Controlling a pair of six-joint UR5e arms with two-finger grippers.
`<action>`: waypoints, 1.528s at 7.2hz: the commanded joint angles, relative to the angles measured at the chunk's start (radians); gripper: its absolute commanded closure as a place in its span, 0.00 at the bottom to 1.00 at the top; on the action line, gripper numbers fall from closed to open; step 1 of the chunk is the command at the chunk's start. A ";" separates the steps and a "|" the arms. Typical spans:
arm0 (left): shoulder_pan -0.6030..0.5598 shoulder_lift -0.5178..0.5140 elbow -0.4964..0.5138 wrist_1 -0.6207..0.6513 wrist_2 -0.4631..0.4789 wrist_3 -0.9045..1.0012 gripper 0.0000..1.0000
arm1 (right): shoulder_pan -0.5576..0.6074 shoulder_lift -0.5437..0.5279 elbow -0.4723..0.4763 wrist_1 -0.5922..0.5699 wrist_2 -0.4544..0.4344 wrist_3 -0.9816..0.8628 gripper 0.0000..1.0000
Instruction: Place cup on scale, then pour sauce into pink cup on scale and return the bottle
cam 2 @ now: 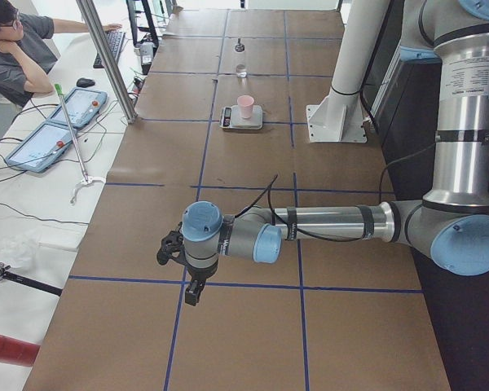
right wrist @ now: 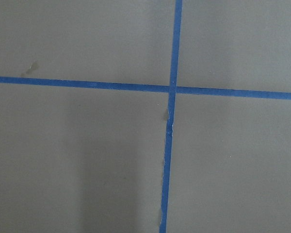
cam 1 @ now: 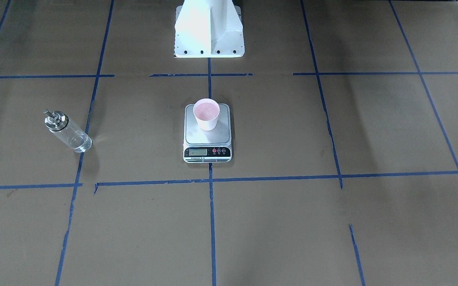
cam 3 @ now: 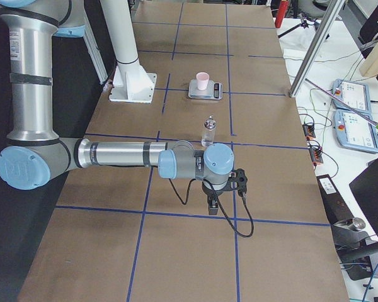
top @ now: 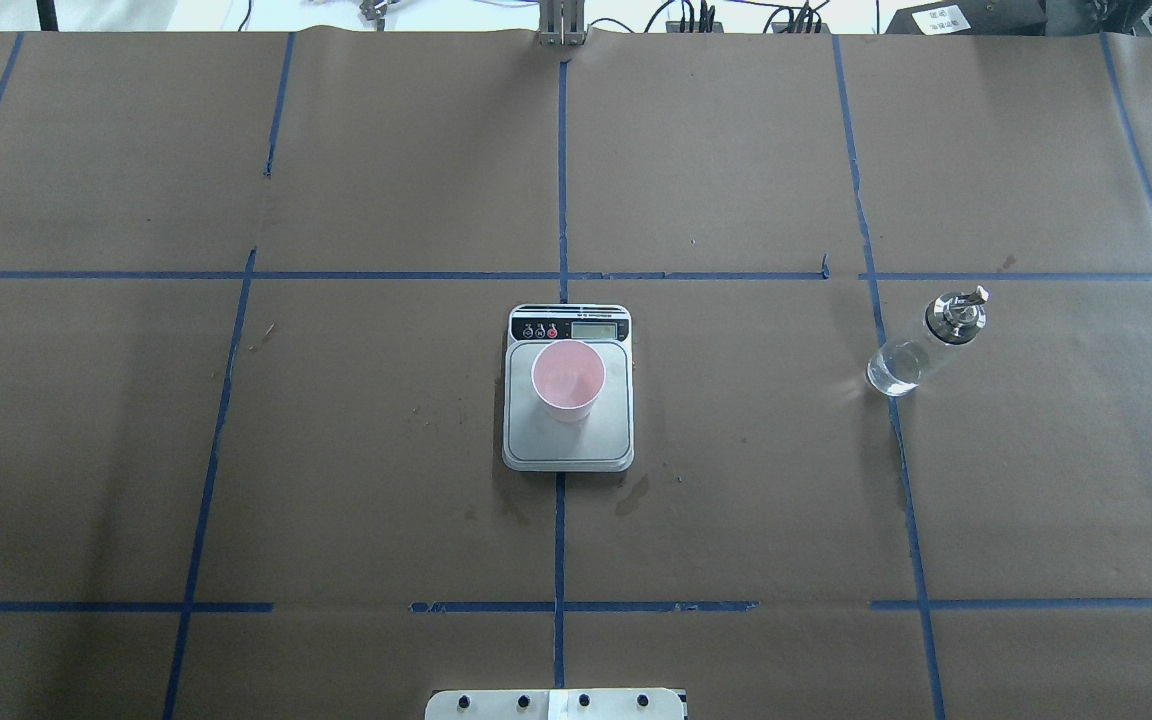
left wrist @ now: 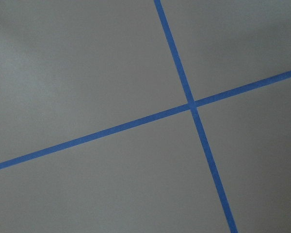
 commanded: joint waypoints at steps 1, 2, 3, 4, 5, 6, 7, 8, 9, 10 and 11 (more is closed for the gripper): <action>0.000 -0.009 0.000 -0.003 -0.023 -0.134 0.00 | 0.000 -0.001 -0.006 0.000 -0.002 -0.001 0.00; -0.001 -0.007 0.000 -0.004 -0.025 -0.134 0.00 | 0.000 -0.001 -0.007 0.001 -0.003 -0.001 0.00; 0.000 -0.007 0.002 -0.004 -0.025 -0.134 0.00 | 0.000 -0.001 -0.006 0.001 -0.005 -0.001 0.00; 0.000 -0.007 0.000 -0.004 -0.025 -0.134 0.00 | 0.000 -0.001 -0.007 0.001 -0.005 -0.001 0.00; -0.001 -0.007 0.000 -0.004 -0.025 -0.134 0.00 | 0.000 -0.003 -0.007 0.000 -0.005 0.010 0.00; -0.002 -0.007 -0.001 -0.004 -0.025 -0.134 0.00 | 0.000 -0.001 -0.006 0.003 -0.006 0.092 0.00; -0.002 -0.007 -0.001 -0.004 -0.026 -0.134 0.00 | 0.000 -0.003 -0.006 0.006 -0.008 0.124 0.00; -0.002 -0.007 -0.003 -0.004 -0.026 -0.134 0.00 | 0.000 -0.003 -0.006 0.006 -0.014 0.125 0.00; -0.002 -0.007 -0.003 -0.005 -0.025 -0.134 0.00 | 0.000 -0.001 -0.004 0.007 -0.014 0.123 0.00; 0.000 -0.009 -0.009 -0.005 -0.025 -0.133 0.00 | 0.002 0.000 -0.001 0.008 -0.014 0.125 0.00; 0.000 -0.010 -0.016 -0.005 -0.026 -0.131 0.00 | 0.002 0.000 0.000 0.006 -0.014 0.126 0.00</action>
